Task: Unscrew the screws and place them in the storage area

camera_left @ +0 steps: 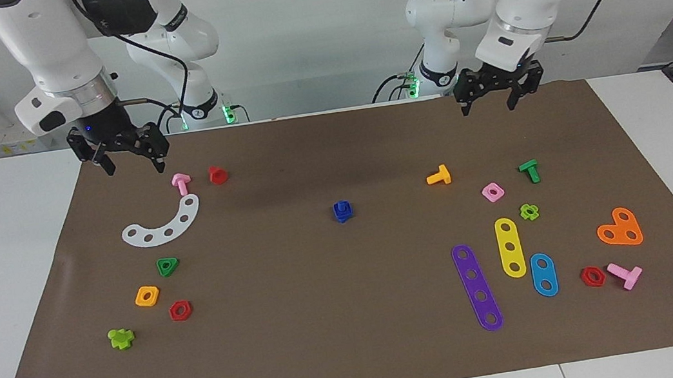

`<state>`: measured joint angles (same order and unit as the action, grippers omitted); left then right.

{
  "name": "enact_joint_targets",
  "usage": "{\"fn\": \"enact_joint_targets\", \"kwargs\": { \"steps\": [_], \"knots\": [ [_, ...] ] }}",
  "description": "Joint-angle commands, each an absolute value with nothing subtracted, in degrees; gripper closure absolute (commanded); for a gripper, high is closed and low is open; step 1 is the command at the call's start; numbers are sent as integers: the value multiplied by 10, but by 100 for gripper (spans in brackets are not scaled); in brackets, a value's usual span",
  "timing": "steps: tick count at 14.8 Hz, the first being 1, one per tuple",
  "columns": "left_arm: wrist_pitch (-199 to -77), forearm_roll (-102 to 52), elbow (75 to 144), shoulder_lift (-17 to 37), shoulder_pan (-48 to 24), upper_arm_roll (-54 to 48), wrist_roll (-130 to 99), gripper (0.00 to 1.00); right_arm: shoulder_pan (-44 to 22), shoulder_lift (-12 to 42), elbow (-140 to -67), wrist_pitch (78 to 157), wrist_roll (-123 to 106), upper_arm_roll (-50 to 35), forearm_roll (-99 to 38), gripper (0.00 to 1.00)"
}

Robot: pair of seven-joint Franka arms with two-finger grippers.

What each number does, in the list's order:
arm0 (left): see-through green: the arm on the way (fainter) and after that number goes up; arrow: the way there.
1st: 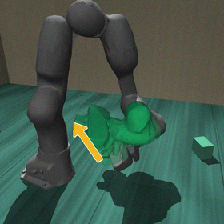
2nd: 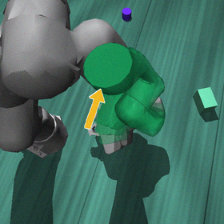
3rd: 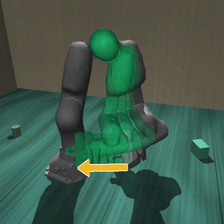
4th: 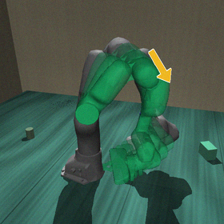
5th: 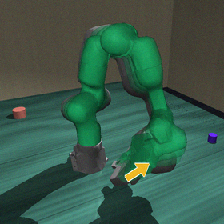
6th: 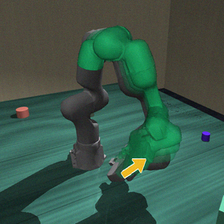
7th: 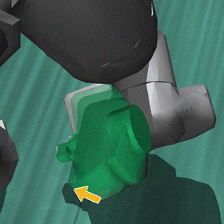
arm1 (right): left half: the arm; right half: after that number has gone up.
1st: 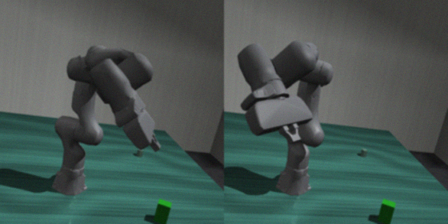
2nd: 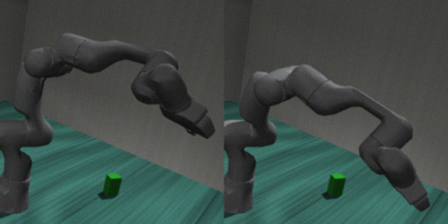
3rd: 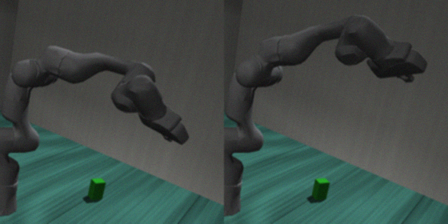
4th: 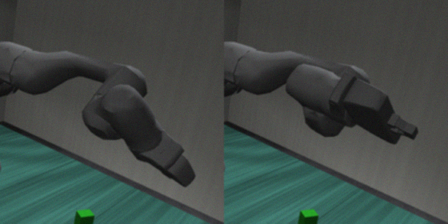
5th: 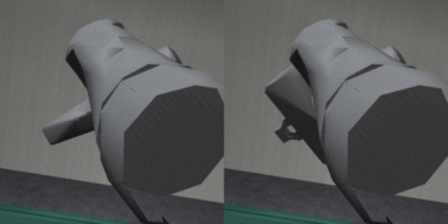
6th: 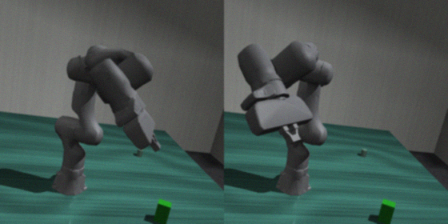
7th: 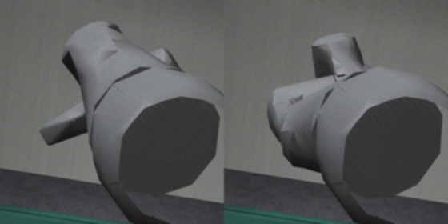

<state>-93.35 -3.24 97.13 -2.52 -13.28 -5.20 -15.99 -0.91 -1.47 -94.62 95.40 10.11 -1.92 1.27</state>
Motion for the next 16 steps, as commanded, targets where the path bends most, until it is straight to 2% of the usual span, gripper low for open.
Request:
{"fn": "enact_joint_targets", "kwargs": {
  "steps": [1,6,12,16],
  "knots": [
    [-994,-49,981,9,-192,-43,-255,0,0,-29,-963,960,108,-24,11,0],
    [-1141,-49,982,102,-281,-42,-392,2,0,-29,-963,958,110,-24,11,0],
    [-1234,-28,976,211,-357,-39,-439,7,-1,-30,-963,956,107,-24,11,0],
    [-1275,-4,995,239,-373,-40,-439,12,-1,-29,-963,956,109,-24,11,0]
  ]
}}
